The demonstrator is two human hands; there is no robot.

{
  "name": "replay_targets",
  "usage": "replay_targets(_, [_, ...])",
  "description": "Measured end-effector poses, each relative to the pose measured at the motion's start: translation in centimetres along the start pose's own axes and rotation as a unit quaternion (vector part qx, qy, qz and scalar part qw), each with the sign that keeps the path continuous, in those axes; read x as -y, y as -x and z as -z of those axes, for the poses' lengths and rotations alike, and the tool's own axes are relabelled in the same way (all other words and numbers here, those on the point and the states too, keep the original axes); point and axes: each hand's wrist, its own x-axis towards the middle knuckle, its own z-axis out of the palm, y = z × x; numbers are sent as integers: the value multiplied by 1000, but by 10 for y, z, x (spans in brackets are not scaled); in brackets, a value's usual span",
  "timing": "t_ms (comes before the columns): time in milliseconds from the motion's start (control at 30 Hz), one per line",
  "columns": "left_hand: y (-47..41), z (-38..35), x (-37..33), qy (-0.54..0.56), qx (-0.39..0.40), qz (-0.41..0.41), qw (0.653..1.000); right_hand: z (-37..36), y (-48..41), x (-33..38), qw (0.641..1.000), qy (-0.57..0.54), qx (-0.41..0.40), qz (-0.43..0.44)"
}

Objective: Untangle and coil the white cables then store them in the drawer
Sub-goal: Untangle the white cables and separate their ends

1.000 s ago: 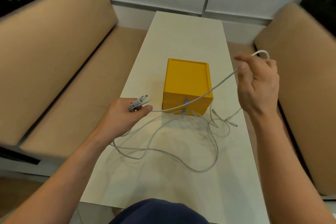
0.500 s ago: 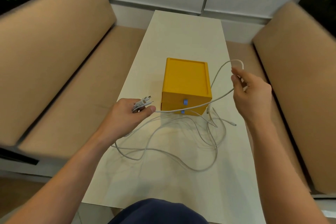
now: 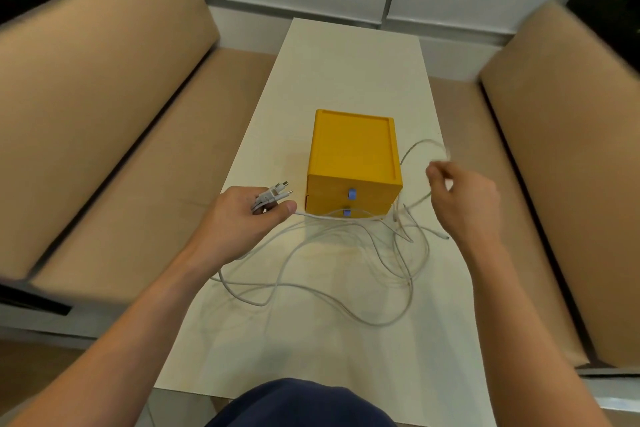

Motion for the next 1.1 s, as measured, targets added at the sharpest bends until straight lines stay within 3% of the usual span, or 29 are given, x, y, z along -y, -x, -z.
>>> replay_targets(67, [-1, 0, 1, 0, -1, -2, 1000, -3, 3, -9, 978, 82, 181, -67])
replay_targets(167, [-2, 0, 3, -3, -2, -1, 1000, -22, 18, -25, 894, 121, 417, -109])
replay_targets(267, [-1, -1, 3, 0, 6, 3, 1000, -42, 38, -34, 849, 126, 499, -121])
replay_targets(400, [0, -4, 2, -12, 19, 2, 1000, -50, 45, -45, 838, 156, 509, -116])
replay_targets(500, [0, -6, 4, -10, 17, -6, 1000, -43, 40, -45, 890, 187, 413, -45])
replay_targets(567, [0, -8, 4, -4, 12, -18, 1000, -31, 39, -28, 932, 125, 339, 9])
replay_targets(667, [3, -11, -2, 7, -1, -39, 999, -17, 49, 14, 963, -91, 241, 77])
replay_targets(733, [5, -12, -7, 37, 8, -63, 997, -14, 63, 45, 937, -257, 217, 89])
replay_targets(800, [8, -13, -12, 113, 44, -83, 989, -21, 76, 68, 894, -358, 255, 83])
replay_targets(933, [13, -10, -23, 329, 105, -55, 937, -43, 97, 103, 821, -396, 399, 97])
replay_targets(1100, [15, 1, -40, 484, 97, -13, 869, -58, 117, 129, 834, -357, 400, 130])
